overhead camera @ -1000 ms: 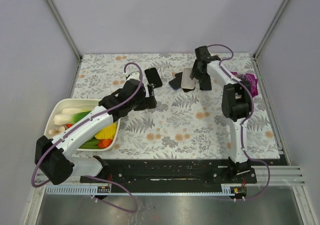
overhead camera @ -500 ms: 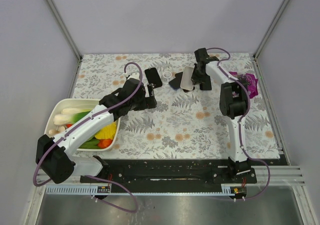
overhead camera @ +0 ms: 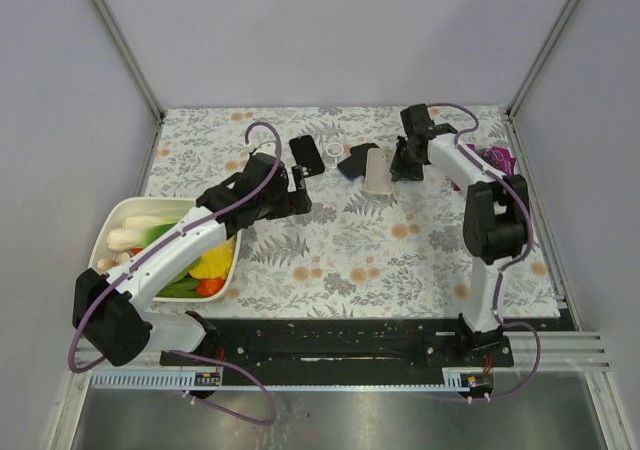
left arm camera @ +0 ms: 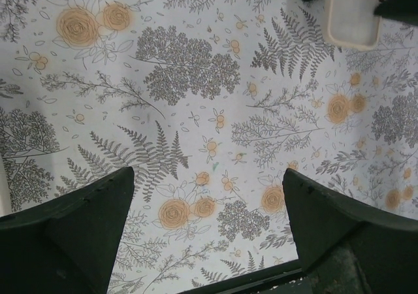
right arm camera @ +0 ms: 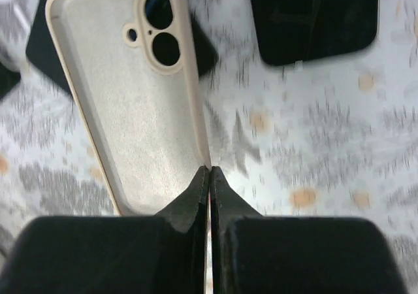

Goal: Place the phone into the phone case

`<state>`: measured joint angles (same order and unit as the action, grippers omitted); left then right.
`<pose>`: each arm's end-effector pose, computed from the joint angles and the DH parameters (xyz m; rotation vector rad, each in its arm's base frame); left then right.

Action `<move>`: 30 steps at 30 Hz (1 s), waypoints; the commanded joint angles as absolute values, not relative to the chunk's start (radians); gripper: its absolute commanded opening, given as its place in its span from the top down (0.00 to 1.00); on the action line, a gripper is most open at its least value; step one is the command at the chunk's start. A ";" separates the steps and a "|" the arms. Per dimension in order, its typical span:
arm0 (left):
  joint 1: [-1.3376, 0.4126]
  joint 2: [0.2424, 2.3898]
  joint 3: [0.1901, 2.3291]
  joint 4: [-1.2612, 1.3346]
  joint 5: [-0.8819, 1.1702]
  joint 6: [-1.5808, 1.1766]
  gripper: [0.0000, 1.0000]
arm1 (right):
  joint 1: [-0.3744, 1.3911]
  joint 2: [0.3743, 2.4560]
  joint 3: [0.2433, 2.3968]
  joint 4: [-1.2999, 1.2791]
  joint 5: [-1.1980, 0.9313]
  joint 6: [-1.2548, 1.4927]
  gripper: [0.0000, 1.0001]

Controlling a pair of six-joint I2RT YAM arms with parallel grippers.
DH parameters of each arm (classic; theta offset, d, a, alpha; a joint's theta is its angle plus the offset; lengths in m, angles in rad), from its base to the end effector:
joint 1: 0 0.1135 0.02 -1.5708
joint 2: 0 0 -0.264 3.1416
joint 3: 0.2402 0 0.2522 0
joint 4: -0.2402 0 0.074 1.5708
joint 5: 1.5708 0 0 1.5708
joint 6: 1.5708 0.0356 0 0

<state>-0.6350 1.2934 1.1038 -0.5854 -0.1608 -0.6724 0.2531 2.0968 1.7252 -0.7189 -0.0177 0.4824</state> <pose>0.2268 -0.1601 0.3038 -0.1250 2.3764 -0.4558 0.4386 0.1141 0.2116 0.3017 2.6709 0.2588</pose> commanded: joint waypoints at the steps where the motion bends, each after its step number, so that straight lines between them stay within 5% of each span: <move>1: -0.604 1.313 1.196 -0.595 -0.140 -0.657 0.01 | 0.322 1.852 1.502 -0.612 -0.054 0.508 1.00; 12: -0.563 1.489 1.361 -0.506 -0.025 -0.692 0.01 | 0.491 1.565 0.982 -0.425 -0.060 0.656 1.00; 19: -0.561 1.629 1.433 -0.428 -0.017 -0.637 0.01 | 0.540 1.546 0.896 -0.354 -0.052 0.715 0.97; 23: -0.561 1.736 1.466 -0.318 -0.005 -0.449 0.01 | 0.540 1.513 0.908 -0.370 -0.028 0.700 0.30; 25: -0.561 1.814 1.529 -0.299 -0.018 -0.312 0.01 | 0.537 1.483 0.926 -0.396 -0.005 0.680 0.08; 26: -0.561 1.862 1.576 -0.301 -0.028 -0.245 0.01 | 0.531 1.470 0.937 -0.409 0.027 0.669 0.01; 30: -0.558 2.055 1.803 -0.357 0.054 -0.048 0.01 | 0.476 1.439 0.957 -0.428 0.005 0.663 0.01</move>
